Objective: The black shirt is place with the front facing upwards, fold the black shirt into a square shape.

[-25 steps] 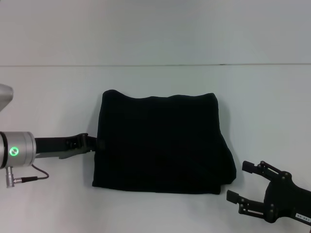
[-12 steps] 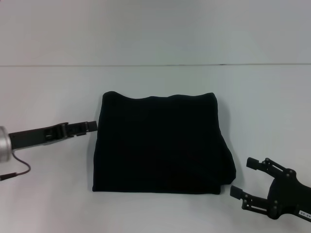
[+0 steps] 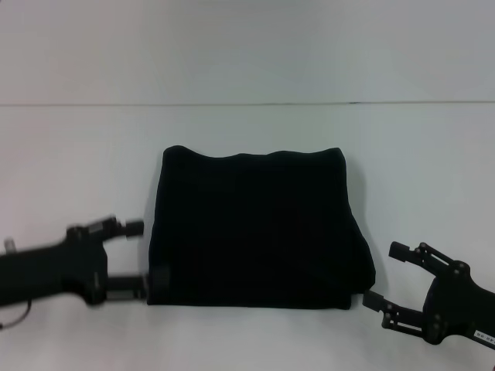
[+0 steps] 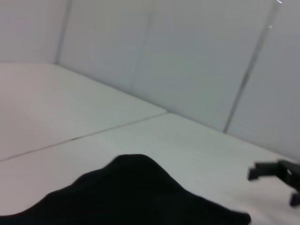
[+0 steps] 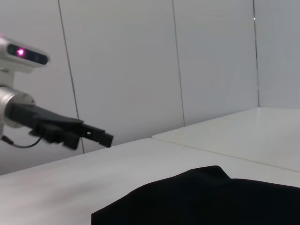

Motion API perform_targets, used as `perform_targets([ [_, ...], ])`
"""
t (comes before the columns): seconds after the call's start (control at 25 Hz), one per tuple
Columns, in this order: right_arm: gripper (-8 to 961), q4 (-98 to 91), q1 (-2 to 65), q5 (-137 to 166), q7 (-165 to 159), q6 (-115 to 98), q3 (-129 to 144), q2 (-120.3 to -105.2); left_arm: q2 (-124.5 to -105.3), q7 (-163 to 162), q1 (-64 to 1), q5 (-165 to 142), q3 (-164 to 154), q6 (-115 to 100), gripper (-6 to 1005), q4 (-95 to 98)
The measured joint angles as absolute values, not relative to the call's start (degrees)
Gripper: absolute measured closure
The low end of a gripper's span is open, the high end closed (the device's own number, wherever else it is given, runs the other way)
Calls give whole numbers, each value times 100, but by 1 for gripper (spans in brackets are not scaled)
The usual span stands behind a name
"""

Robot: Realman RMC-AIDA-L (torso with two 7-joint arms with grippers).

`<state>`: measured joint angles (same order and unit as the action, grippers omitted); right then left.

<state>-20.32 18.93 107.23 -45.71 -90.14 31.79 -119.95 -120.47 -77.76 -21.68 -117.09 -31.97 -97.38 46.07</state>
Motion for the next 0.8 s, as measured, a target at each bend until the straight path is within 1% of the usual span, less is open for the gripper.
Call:
perform_targets([
  [0.04,8,-2005,1883,10724,-4527,-9014,3179,-11996,-12107,-7555,-2070,-11745,-3240,-9758,113,4653],
  [0.08,8,-1986,1871,10726,-4478,-9007,3179,-11996,-12107,-7555,-2070,-11745,-3240,-9758,77,4653],
  [0.12,8,-1964,1857,10729,-4426,-8988,3180,-11996,-12232,-7075,-1847,-11886,-3379,-9733,41,4729],
  [0.28,8,-1805,1824,10729,-4224,-8735,3181,-11996,-12353,-6767,-1657,-12007,-3410,-9480,38,4712],
  [0.8,8,-1679,1857,10746,-4065,-8345,3196,-12005,-12378,-6719,-1623,-11991,-3384,-9232,38,4562],
])
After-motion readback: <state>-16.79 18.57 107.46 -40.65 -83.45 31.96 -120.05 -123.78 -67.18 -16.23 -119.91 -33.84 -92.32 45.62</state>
